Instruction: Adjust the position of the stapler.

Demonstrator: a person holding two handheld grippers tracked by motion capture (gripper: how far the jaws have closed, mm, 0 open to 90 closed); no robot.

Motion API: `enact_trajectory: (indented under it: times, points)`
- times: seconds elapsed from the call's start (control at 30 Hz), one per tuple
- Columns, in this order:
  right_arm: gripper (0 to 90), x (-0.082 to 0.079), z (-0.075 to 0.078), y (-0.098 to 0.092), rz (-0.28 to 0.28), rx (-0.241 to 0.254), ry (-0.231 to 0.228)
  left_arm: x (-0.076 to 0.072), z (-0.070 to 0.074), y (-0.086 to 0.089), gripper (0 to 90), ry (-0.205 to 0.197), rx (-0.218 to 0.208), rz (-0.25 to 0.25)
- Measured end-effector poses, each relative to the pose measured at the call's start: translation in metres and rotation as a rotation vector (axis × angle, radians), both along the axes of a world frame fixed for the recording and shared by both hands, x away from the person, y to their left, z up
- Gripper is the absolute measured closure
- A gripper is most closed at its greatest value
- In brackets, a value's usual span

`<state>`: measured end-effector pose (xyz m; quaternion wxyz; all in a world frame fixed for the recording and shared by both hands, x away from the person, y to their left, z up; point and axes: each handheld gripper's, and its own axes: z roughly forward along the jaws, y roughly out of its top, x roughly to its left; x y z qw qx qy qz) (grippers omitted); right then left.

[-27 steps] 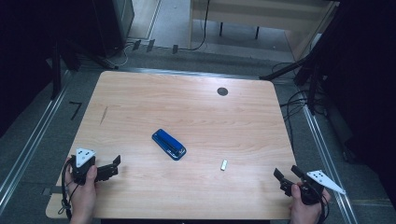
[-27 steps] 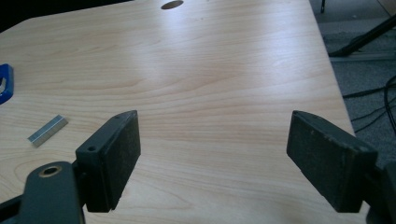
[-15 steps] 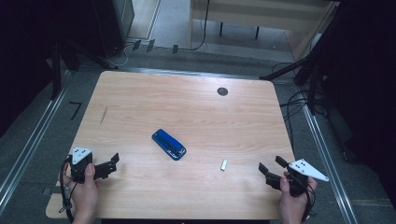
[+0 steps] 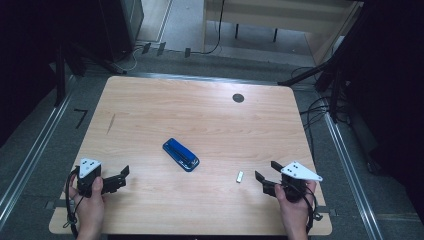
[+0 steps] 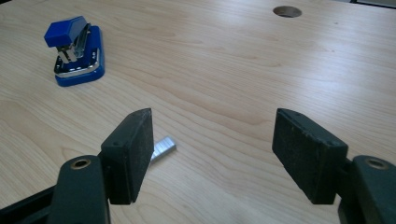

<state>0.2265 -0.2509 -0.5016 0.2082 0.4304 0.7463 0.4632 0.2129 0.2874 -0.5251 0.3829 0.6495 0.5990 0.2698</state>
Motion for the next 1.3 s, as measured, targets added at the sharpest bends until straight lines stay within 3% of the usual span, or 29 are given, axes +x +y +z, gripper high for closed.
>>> enact_trajectory:
  times: [0.2,0.33,0.4,0.63,0.93,1.3]
  points:
    - [33.0,0.006,0.003,0.021,0.024,-0.007,0.003,0.000,0.000,-0.001,0.0,0.004,0.010,-0.011]
    - [41.5,0.008,0.006,0.033,0.006,-0.031,-0.002,-0.001,0.000,-0.001,0.0,0.000,0.008,-0.024]
    - [47.1,0.009,0.007,0.037,0.038,-0.006,-0.011,-0.001,0.000,-0.001,0.0,0.002,0.010,-0.029]
    - [45.1,0.020,0.005,0.056,0.076,-0.001,0.042,-0.001,0.000,-0.002,0.0,0.004,0.006,-0.037]
    - [45.1,0.030,0.010,0.074,0.121,0.002,0.065,-0.001,0.000,-0.003,0.0,0.004,0.012,-0.043]
    - [42.4,0.037,0.011,0.094,0.153,-0.027,0.071,-0.001,0.000,-0.004,0.0,0.001,0.018,-0.055]
